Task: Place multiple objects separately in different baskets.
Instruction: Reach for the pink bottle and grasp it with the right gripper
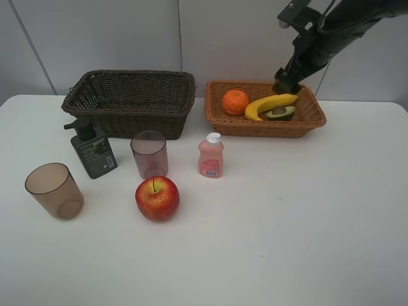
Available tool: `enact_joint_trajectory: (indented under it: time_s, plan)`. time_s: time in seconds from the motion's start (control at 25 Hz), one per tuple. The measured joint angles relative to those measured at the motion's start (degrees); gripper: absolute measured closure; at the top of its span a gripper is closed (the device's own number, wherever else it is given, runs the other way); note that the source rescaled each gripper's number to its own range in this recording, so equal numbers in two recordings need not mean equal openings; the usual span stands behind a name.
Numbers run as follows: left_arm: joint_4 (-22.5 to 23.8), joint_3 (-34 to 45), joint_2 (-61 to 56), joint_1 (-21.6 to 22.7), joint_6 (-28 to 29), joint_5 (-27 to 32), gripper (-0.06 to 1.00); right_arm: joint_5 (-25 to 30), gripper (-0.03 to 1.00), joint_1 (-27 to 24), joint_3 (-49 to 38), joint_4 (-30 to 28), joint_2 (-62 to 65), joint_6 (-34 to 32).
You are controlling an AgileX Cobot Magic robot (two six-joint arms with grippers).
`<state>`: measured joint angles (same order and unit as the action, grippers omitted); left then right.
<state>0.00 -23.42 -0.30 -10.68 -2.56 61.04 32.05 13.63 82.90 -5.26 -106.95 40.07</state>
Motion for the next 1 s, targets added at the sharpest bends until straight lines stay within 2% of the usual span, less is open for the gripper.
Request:
enact_joint_trajectory:
  time_s: [0.28, 0.8, 1.0]
  plan:
    - [0.0, 0.0, 0.0, 0.0, 0.0, 0.0, -0.06, 4.9, -0.03, 5.3, 0.0, 0.0, 2.5, 0.0]
    - [0.0, 0.0, 0.0, 0.0, 0.0, 0.0, -0.06, 18.7, -0.03, 16.3, 0.0, 0.9, 2.9, 0.0]
    - [0.0, 0.0, 0.0, 0.0, 0.0, 0.0, -0.06, 19.9, -0.03, 18.9, 0.0, 2.4, 2.9, 0.0]
